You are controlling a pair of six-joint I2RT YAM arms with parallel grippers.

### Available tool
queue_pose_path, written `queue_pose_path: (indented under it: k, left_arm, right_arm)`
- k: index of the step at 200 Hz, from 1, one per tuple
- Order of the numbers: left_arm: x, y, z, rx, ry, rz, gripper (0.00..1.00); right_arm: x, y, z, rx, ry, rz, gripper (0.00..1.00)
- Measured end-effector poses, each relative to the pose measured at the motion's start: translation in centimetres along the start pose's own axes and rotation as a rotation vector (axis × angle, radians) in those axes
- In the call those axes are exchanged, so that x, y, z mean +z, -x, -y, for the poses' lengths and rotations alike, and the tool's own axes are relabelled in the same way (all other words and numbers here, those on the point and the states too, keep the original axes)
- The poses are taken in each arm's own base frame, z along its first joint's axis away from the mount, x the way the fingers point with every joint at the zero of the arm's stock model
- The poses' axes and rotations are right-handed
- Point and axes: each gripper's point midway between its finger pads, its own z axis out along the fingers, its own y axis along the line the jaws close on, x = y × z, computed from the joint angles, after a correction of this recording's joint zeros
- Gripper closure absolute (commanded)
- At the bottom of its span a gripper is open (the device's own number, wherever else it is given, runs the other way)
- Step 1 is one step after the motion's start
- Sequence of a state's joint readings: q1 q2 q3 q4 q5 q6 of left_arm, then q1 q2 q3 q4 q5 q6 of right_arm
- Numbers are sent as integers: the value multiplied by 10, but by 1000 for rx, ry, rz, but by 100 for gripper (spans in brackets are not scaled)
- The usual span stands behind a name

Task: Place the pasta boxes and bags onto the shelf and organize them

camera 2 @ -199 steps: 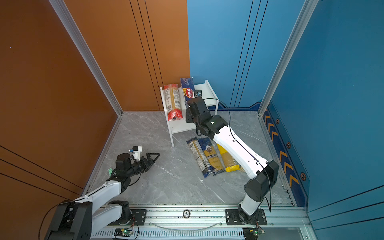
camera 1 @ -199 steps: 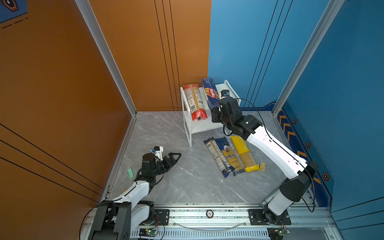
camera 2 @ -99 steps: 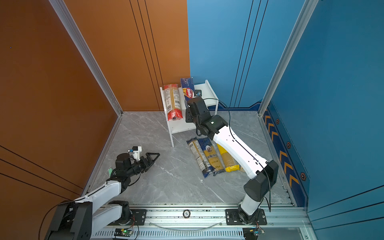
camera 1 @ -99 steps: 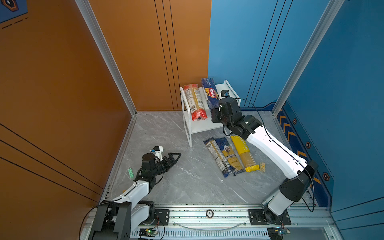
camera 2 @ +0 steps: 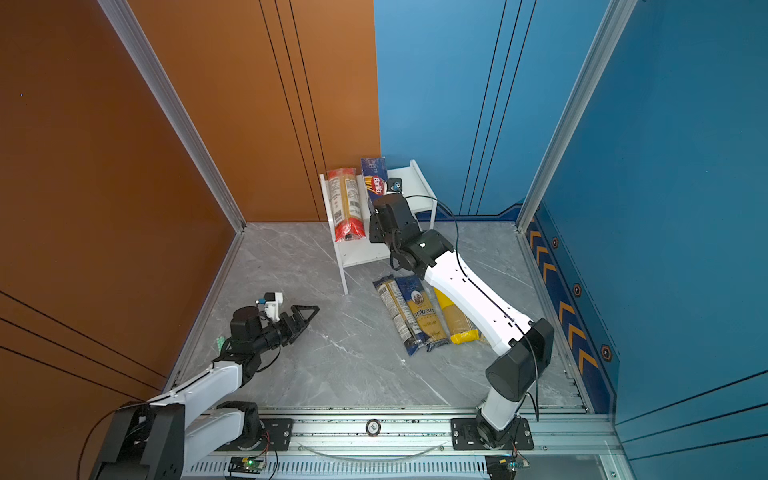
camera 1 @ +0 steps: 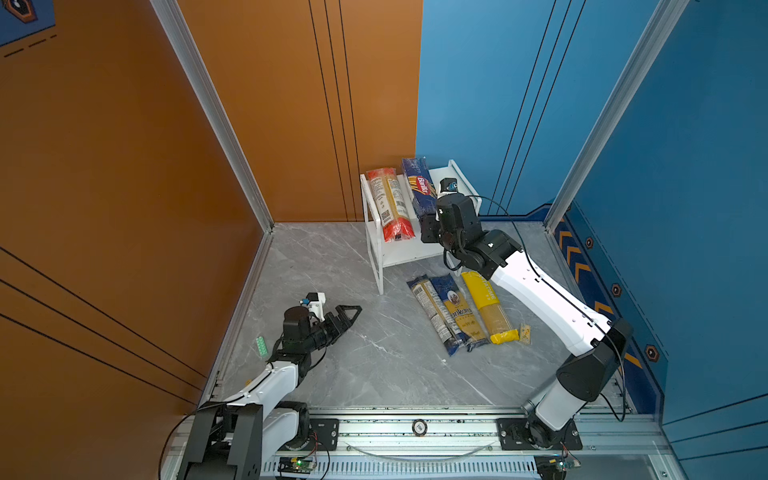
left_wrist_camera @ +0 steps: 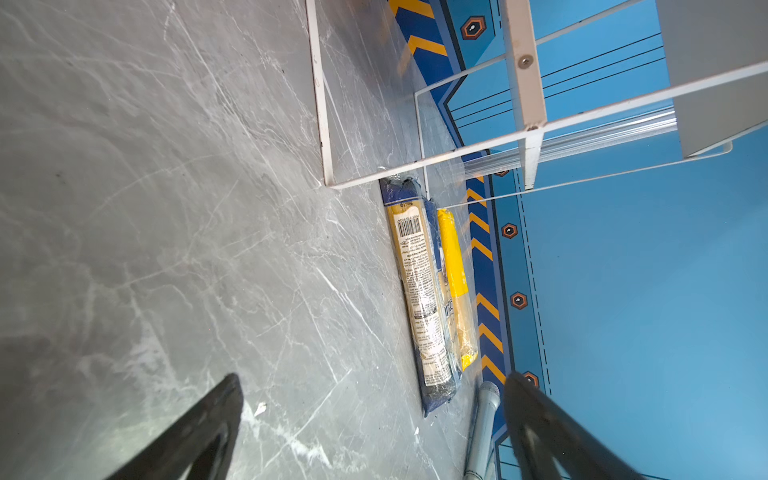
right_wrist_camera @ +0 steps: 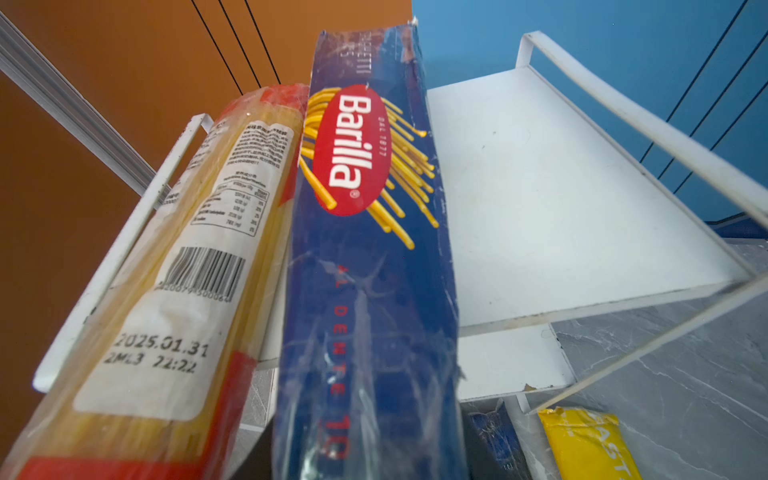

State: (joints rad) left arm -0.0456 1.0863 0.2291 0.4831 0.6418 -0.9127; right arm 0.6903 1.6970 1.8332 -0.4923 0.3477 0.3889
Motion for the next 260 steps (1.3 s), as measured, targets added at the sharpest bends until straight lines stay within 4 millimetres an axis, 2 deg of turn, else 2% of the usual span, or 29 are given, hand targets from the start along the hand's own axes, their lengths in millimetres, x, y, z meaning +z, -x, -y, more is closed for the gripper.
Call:
queue_pose_path:
  k: [49,190,260]
  left_arm:
    - [0,0,0,-1,1,1,2]
    - [-2,-2,-3,-6,2,-2,2]
    - [-2,-2,-3,-6,2,-2,2]
  right_arm:
    - [0,7,-2,12,4,29,57]
    - [0,8,-2,13,4,33,55]
    - [0,12,-3,19,10,47,47]
